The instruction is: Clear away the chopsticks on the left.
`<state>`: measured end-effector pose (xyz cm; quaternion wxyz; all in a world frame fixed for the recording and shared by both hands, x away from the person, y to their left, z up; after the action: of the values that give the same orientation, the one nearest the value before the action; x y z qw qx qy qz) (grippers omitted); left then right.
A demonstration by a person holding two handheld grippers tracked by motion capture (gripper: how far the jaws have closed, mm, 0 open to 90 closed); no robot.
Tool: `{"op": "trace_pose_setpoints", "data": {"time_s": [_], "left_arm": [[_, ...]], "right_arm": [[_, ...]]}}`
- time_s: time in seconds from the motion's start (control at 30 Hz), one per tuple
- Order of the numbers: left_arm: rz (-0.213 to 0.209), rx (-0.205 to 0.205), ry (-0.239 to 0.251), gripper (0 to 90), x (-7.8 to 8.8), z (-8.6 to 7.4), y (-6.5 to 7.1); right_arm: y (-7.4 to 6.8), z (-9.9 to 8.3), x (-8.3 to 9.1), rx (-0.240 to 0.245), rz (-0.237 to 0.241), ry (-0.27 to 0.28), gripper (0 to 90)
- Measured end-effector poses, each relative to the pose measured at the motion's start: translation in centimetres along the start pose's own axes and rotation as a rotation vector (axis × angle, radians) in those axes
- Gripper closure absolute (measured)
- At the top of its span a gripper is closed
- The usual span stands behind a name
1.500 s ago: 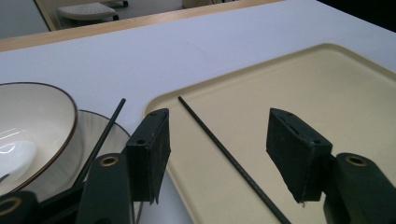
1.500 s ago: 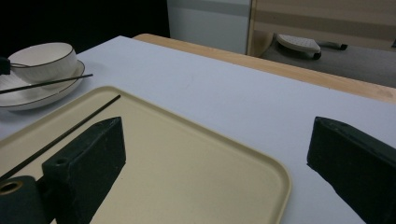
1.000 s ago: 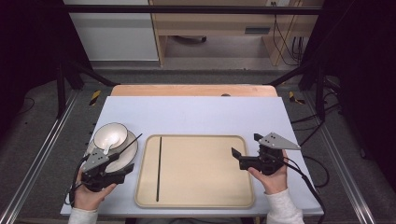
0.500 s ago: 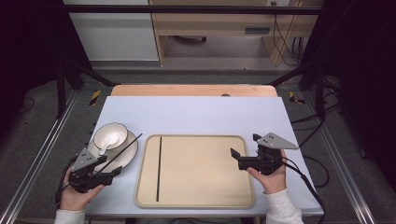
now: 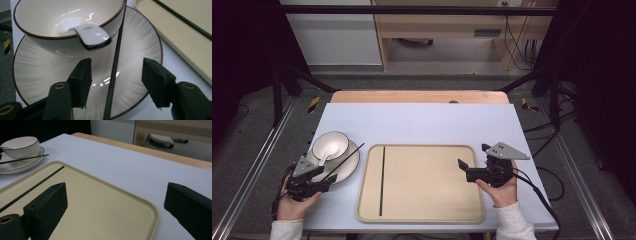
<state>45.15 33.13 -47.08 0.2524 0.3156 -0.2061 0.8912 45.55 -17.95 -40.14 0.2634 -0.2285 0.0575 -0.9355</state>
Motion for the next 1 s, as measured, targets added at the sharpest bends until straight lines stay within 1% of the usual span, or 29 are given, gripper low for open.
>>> {"op": "trace_pose_setpoints", "data": {"time_s": [0.07,0.17,0.2,0.23,0.4,0.5,0.53,0.63,0.67,0.73,0.77,0.83,0.93,1.0], "left_arm": [[-0.012,-0.006,-0.011,51.4,-0.3,-0.2,-0.2],[-0.018,-0.001,-0.024,58.8,-0.6,-0.3,-0.3],[-0.015,-0.005,-0.029,60.7,-0.7,-0.2,-0.3],[-0.021,-0.003,-0.031,63.4,-0.8,-0.2,-0.3],[-0.026,-0.009,-0.037,72.9,-0.9,-0.2,-0.2],[-0.029,0.001,-0.035,77.3,-0.8,-0.2,-0.2],[-0.027,0.008,-0.026,79.7,-0.8,-0.1,-0.1],[-0.04,0.002,-0.03,83.0,-0.8,-0.1,0.0],[-0.05,-0.003,-0.03,84.0,-0.8,0.0,0.2],[-0.05,-0.003,-0.028,84.9,-0.9,0.1,0.3],[-0.052,-0.013,-0.037,85.0,-0.9,0.2,0.5],[-0.048,-0.008,-0.028,85.0,-0.9,0.3,0.7],[-0.041,-0.017,-0.026,85.1,-0.7,0.6,0.9],[-0.031,-0.01,-0.01,85.2,-0.5,1.0,1.5]], "right_arm": [[0.0,0.0,0.0,0.0,-0.001,0.0,5.2],[0.0,0.0,0.0,0.0,-0.001,0.0,5.2],[0.0,0.0,0.0,0.001,-0.003,-0.001,5.2],[0.0,0.0,-0.1,0.001,-0.004,-0.002,5.2],[0.0,-0.1,-0.1,0.004,-0.002,-0.005,5.2],[0.0,0.0,-0.1,0.001,-0.003,-0.004,5.2],[0.0,0.0,-0.1,0.0,-0.003,-0.003,5.2],[0.0,-0.1,-0.1,0.004,-0.003,-0.004,5.2],[0.0,-0.1,-0.1,0.004,-0.003,-0.005,5.2],[0.0,0.0,-0.1,0.005,-0.002,-0.004,5.2],[0.0,0.0,0.0,0.002,-0.003,-0.001,5.2],[0.0,0.0,0.0,0.002,-0.003,0.001,5.2],[0.1,0.1,0.1,0.003,-0.004,0.001,5.2],[0.1,0.1,0.1,0.005,-0.004,0.001,5.2]]}}
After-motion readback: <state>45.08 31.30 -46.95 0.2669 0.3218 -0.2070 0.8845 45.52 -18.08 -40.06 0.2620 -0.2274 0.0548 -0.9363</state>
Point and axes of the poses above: each handheld gripper's, and its own axes: x roughly backward along the jaws, z roughly out of its top, y roughly to its right, the point moved 3 cm from there along -x, roughly forward along the jaws, and after that the axes turned 12 degrees about -x, right-handed, at the moved point
